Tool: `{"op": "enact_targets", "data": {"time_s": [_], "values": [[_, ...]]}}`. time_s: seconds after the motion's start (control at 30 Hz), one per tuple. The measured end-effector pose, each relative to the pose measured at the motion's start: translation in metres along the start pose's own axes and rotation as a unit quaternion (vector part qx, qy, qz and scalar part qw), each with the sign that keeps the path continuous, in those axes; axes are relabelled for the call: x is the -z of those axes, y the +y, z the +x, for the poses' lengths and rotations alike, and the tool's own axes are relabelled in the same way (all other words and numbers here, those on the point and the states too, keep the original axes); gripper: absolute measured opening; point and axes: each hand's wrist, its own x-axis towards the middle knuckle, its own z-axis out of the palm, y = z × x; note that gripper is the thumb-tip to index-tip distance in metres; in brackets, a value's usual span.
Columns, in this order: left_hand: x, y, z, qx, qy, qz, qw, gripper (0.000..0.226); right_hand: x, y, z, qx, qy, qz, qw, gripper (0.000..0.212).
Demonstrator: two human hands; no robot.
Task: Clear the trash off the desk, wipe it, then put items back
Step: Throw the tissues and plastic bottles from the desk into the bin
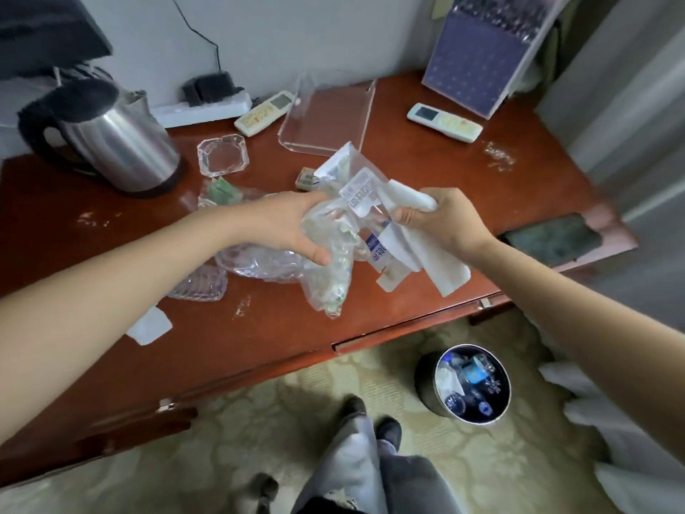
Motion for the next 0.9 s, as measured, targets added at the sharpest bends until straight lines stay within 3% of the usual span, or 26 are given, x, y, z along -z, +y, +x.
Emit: {"op": "enact_targets", "data": {"time_s": [0.1, 0.23, 0.4, 0.67, 0.9], "values": [[-0.002, 0.026, 0.031, -0.053, -0.020, -0.026, 0.998, 0.101, 0.025, 0.024, -0.016, -0.027, 0.059, 0.001, 0.998, 0.040], [-0.016, 0.071, 0.057, -0.101, -0.030, -0.044, 0.994, 0.063, 0.064, 0.052, -0.039, -0.078, 0.094, 0.046, 0.992, 0.038], [-0.041, 0.134, 0.073, -0.141, -0.056, -0.056, 0.987, 0.059, 0.110, 0.089, -0.078, -0.094, 0.117, 0.084, 0.985, 0.032], [-0.146, 0.224, 0.087, -0.129, -0.114, -0.107, 0.979, 0.060, 0.173, 0.191, -0.153, -0.111, 0.043, 0.102, 0.988, 0.040], [-0.272, 0.226, 0.107, -0.106, -0.129, -0.164, 0.972, 0.064, 0.175, 0.289, -0.190, -0.145, -0.036, 0.049, 0.988, 0.032]]}}
